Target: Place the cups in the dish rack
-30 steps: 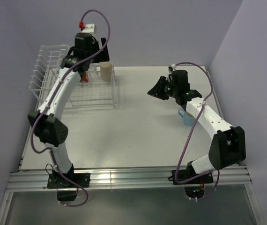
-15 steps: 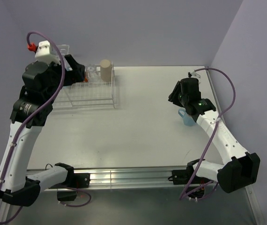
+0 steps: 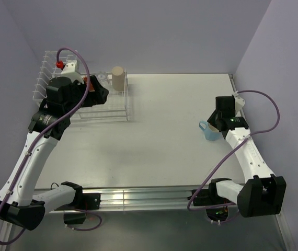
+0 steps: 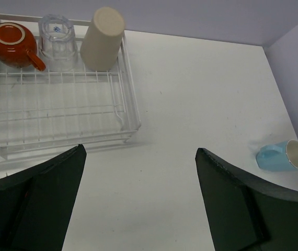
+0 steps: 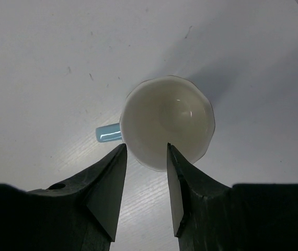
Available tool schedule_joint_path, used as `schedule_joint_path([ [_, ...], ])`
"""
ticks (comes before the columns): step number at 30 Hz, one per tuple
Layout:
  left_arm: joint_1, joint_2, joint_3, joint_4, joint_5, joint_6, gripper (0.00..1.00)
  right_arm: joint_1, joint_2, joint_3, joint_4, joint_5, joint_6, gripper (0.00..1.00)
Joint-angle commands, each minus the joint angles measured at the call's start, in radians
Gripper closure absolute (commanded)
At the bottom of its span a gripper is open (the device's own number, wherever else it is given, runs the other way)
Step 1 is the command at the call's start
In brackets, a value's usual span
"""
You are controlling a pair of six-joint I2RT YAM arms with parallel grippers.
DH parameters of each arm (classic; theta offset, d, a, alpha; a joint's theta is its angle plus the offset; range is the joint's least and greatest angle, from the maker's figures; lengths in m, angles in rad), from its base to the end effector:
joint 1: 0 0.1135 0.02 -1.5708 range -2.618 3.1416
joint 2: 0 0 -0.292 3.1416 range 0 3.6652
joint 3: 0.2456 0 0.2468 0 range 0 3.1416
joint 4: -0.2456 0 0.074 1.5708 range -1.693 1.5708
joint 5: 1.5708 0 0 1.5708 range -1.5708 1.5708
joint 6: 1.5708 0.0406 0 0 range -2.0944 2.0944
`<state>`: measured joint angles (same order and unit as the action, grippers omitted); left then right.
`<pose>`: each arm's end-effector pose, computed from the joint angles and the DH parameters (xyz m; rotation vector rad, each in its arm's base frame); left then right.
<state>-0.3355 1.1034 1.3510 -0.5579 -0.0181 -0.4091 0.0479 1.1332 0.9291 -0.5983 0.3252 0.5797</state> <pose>0.2032 -0.0701 0.4560 -0.0829 1.9091 -0.4910 0.2214 -0.0024 0.3074 0.7569 2.1946 -0.0724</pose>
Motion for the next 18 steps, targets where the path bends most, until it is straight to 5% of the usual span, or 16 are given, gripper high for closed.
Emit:
schedule_joint_path([
  [1, 0.001, -0.020, -0.004, 0.073, 0.059, -0.011, 0.07, -0.008, -0.010, -0.024, 0.022, 0.018, -0.023, 0.56],
  [18, 0.001, 0.001, -0.012, 0.072, 0.084, -0.010, 0.07, -0.006, 0.040, -0.042, 0.066, -0.098, -0.090, 0.53],
])
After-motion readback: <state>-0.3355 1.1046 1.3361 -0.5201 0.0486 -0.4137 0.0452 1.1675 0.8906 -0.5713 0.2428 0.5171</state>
